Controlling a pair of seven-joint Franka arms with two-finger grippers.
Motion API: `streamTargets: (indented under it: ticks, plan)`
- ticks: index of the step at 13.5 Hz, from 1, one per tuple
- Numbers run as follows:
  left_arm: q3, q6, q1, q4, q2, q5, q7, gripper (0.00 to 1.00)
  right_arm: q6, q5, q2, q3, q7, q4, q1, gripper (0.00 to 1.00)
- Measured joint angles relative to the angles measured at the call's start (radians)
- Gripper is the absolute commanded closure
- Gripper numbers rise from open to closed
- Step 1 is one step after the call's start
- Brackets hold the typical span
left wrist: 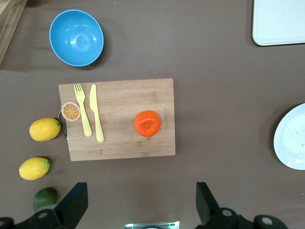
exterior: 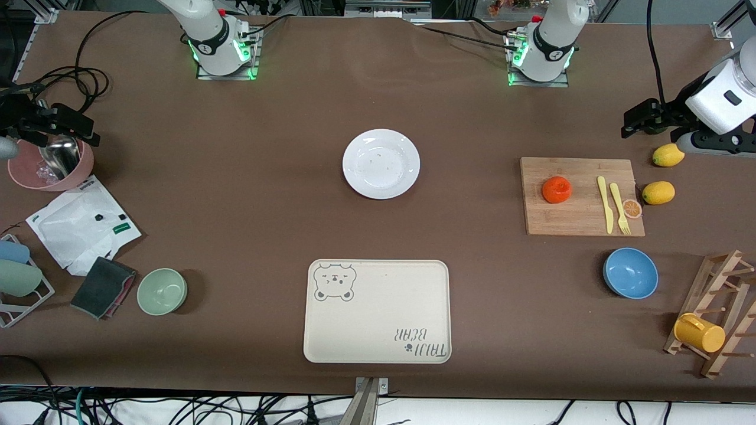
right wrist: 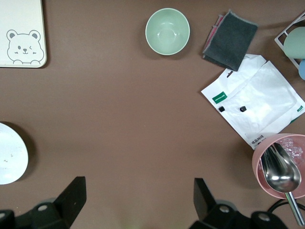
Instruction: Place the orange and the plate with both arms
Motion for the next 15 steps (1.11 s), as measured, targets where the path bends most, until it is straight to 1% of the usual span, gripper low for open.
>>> streamTargets:
  ticks: [7, 15]
  plan:
    - [0.0, -0.003, 0.001, 0.0, 0.001, 0.0, 0.002, 0.0, 0.0, 0.0, 0.0, 0.001, 0.0, 0.0, 0.001, 0.0]
    - [0.001, -0.005, 0.003, -0.002, 0.029, 0.0, 0.054, 0.0, -0.001, 0.0, 0.0, 0.001, 0.0, 0.0, 0.002, 0.0]
